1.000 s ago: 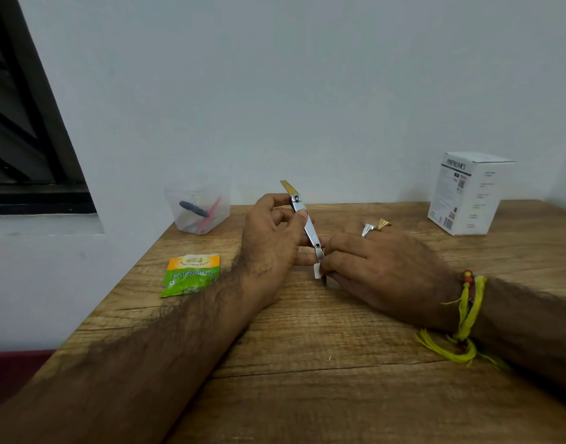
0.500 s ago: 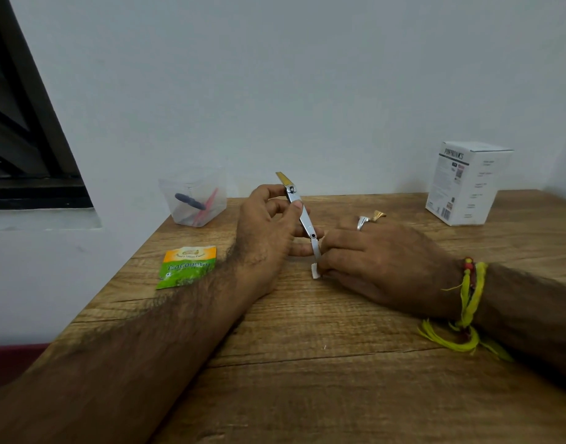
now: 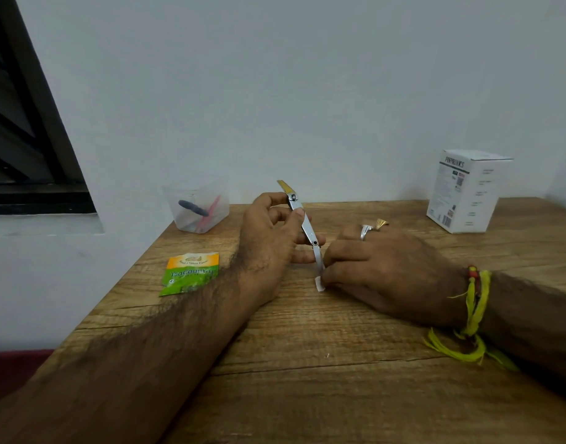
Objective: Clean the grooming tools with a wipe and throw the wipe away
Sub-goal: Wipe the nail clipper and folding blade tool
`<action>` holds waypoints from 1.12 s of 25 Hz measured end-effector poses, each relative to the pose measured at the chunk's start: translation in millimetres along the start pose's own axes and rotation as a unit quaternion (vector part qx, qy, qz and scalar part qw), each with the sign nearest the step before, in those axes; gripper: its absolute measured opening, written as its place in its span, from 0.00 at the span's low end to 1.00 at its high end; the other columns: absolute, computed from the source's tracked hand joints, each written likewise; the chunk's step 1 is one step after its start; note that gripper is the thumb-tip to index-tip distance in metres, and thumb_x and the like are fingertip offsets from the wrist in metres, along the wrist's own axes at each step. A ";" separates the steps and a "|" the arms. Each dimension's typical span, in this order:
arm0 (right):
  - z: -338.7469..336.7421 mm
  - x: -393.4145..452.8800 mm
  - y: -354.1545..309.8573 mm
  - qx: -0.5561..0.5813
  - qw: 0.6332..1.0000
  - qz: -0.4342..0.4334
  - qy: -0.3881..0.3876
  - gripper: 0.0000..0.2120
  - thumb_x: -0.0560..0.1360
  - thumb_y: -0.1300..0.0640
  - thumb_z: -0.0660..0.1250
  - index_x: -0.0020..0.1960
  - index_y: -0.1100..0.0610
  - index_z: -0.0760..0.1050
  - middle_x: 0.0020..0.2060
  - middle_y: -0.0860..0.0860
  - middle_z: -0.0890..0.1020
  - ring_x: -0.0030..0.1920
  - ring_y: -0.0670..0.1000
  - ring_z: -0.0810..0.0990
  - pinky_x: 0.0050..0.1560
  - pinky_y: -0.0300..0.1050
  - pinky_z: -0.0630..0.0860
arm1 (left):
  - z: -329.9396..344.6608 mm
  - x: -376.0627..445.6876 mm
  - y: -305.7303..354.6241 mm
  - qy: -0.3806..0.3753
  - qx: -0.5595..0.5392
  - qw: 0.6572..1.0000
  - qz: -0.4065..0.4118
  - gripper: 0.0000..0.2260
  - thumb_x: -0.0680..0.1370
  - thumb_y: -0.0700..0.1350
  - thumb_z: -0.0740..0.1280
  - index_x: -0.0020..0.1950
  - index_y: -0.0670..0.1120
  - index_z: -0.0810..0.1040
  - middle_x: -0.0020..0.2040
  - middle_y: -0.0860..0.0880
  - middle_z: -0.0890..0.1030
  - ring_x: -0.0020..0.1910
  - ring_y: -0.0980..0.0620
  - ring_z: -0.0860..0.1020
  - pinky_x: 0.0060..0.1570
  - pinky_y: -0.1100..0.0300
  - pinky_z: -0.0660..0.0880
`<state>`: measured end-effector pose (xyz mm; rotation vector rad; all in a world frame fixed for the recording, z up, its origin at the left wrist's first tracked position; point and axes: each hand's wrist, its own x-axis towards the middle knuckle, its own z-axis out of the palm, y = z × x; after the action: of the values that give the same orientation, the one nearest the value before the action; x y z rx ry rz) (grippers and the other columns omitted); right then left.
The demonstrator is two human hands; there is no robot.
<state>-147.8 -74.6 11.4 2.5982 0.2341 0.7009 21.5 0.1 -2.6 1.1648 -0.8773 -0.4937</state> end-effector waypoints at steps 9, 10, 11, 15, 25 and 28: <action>17.4 -12.3 15.8 0.190 0.936 0.227 0.191 0.04 0.76 0.65 0.71 0.49 0.58 0.81 0.44 0.48 0.80 0.43 0.45 0.78 0.42 0.42 0.74 | -1.4 -0.6 12.8 -0.016 -0.057 0.993 -0.099 0.08 0.82 0.37 0.63 0.61 0.42 0.75 0.45 0.44 0.86 0.33 0.46 0.85 0.26 0.58 0.78; 18.5 -12.3 18.7 0.192 0.920 0.258 0.224 0.05 0.75 0.66 0.71 0.49 0.59 0.81 0.43 0.49 0.80 0.42 0.45 0.77 0.42 0.40 0.73 | -0.1 -1.5 15.3 -0.030 -0.058 0.991 -0.116 0.07 0.83 0.38 0.62 0.60 0.43 0.76 0.43 0.45 0.86 0.32 0.46 0.84 0.24 0.60 0.76; 19.2 -11.2 19.8 0.189 0.909 0.280 0.243 0.05 0.75 0.66 0.71 0.49 0.60 0.81 0.42 0.49 0.79 0.42 0.45 0.77 0.42 0.37 0.72 | 2.4 -3.7 17.3 -0.037 -0.059 0.989 -0.132 0.07 0.83 0.39 0.61 0.58 0.43 0.76 0.40 0.46 0.85 0.29 0.48 0.83 0.22 0.62 0.73; 18.5 -10.0 17.8 0.170 0.901 0.306 0.256 0.04 0.75 0.66 0.71 0.49 0.59 0.81 0.42 0.48 0.79 0.42 0.43 0.76 0.43 0.33 0.70 | 18.3 -15.3 22.9 -0.037 -0.022 0.989 -0.140 0.09 0.83 0.49 0.65 0.53 0.44 0.76 0.35 0.51 0.74 0.20 0.56 0.69 0.19 0.68 0.61; 17.7 -9.2 22.2 0.099 0.891 0.319 0.306 0.02 0.76 0.65 0.69 0.48 0.60 0.80 0.42 0.49 0.79 0.43 0.48 0.77 0.43 0.42 0.73 | 25.6 -25.5 24.5 -0.076 -0.150 0.954 -0.248 0.16 0.86 0.47 0.56 0.56 0.39 0.80 0.33 0.47 0.78 0.26 0.53 0.74 0.22 0.63 0.72; 21.5 -6.7 22.2 0.060 0.907 0.283 0.306 0.03 0.77 0.63 0.68 0.48 0.61 0.80 0.43 0.52 0.80 0.44 0.51 0.78 0.43 0.50 0.76 | 27.3 -26.8 24.0 -0.074 -0.129 0.961 -0.233 0.16 0.86 0.45 0.55 0.56 0.38 0.80 0.33 0.45 0.81 0.27 0.54 0.77 0.24 0.64 0.73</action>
<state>-141.5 -104.1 1.9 2.4789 -0.3271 1.7539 -18.5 12.4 14.3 1.0989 -0.6359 -1.0617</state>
